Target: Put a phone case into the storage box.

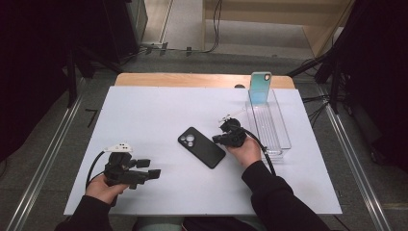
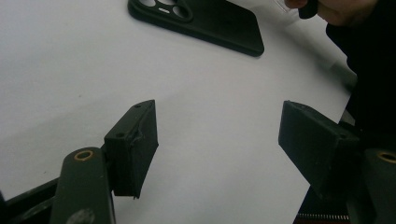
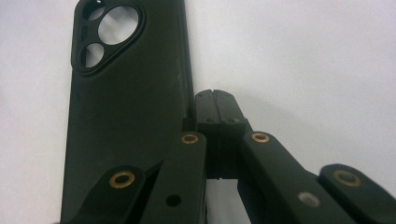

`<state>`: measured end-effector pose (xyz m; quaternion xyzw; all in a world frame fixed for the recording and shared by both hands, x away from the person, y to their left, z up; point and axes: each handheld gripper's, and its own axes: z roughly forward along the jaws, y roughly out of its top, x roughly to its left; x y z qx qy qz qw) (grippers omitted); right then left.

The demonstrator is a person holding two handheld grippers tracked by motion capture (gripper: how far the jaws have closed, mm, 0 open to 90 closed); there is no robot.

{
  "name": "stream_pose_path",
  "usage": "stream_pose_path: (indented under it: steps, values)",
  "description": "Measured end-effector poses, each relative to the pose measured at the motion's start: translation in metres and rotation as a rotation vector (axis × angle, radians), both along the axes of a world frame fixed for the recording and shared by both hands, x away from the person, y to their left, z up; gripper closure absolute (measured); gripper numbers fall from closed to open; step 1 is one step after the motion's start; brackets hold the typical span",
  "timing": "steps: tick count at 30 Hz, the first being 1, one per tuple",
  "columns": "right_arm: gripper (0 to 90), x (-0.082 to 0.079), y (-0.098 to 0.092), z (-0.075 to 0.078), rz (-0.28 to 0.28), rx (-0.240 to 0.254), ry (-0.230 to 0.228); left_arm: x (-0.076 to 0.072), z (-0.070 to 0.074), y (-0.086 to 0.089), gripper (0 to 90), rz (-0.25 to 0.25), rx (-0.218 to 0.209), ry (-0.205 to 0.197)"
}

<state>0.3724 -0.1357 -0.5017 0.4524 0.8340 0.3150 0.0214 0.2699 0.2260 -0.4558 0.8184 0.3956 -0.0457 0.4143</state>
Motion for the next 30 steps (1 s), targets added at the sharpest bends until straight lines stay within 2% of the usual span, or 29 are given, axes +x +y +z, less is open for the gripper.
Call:
stream_pose_path:
  steps: [2,5,7,11,16,19,21,28,30]
  values:
    - [85.1,-0.001,-0.001,0.002,-0.013,0.005,-0.016,0.0,0.0,0.0,28.7,0.0,-0.002,-0.001]
    - [79.9,-0.004,-0.003,0.009,0.003,0.022,-0.032,0.0,0.0,0.0,28.6,0.001,-0.001,0.001]
    - [72.9,-0.009,-0.004,0.015,0.007,0.028,-0.046,0.0,0.0,0.0,28.6,-0.001,-0.004,0.0]
    - [59.8,-0.016,-0.007,0.028,0.019,0.072,-0.058,-0.001,0.001,0.0,28.6,-0.004,-0.003,0.0]
    - [42.6,-0.028,-0.014,0.042,0.078,0.144,-0.056,-0.001,0.001,-0.001,28.5,-0.005,-0.004,-0.002]
    - [39.1,-0.037,-0.02,0.046,0.112,0.183,-0.056,-0.002,0.002,-0.001,28.6,-0.004,0.002,-0.01]
    - [37.7,-0.044,-0.025,0.049,0.133,0.208,-0.053,-0.001,0.003,-0.001,28.6,-0.001,-0.008,-0.014]
    - [32.9,-0.064,-0.042,0.051,0.187,0.248,-0.077,-0.002,0.002,-0.002,28.5,-0.007,-0.004,-0.012]
    - [29.2,-0.069,-0.047,0.051,0.19,0.25,-0.076,-0.002,0.002,-0.003,28.5,-0.011,0.0,-0.011]
